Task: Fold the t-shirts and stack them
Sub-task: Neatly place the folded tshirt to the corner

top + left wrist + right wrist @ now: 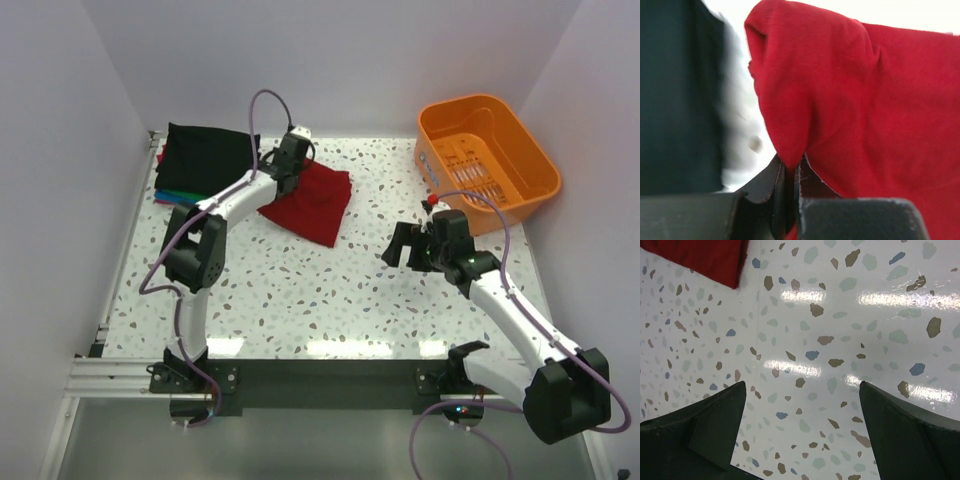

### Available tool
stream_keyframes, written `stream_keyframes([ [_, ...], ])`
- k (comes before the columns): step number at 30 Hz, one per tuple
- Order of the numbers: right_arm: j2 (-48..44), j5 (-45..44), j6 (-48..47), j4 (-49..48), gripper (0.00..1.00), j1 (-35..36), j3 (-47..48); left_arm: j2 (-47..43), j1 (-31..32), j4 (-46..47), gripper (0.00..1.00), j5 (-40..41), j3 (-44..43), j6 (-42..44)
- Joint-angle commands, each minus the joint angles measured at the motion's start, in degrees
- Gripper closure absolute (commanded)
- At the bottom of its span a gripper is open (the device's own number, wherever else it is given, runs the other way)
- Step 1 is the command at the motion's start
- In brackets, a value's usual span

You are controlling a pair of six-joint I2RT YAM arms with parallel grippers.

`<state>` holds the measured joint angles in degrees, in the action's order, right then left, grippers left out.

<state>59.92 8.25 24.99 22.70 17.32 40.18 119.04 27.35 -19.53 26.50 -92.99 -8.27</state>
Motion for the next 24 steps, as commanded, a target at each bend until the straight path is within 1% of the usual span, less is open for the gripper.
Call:
stream_keyframes([
  [1,-0.16,-1.83,-1.35,-0.55,0.01,0.17,-0.28,0.22,-0.99,1.69,1.00,7.33,-8.15,15.97],
  [6,1.16,-3.24,-1.79,-0.55,0.01,0.17,-0.19,1.63,-3.09,3.18,1.00,9.97,-13.61,25.92],
  [10,2.39,-3.59,-1.88,-0.72,0.01,0.17,-0.11,1.54,-5.11,3.62,1.00,9.97,-17.12,30.93],
  [15,3.45,-3.42,-1.97,-1.08,0.01,0.17,-0.10,-0.39,-8.28,3.09,1.00,8.48,-18.63,36.12],
  [18,3.80,-3.77,-1.79,-1.16,0.01,0.17,-0.11,-2.32,-10.82,3.27,1.00,7.43,-18.63,37.36],
  [24,4.41,-3.77,-1.53,-1.34,0.01,0.17,-0.02,-6.89,-15.31,2.13,1.00,2.94,-19.16,36.66],
])
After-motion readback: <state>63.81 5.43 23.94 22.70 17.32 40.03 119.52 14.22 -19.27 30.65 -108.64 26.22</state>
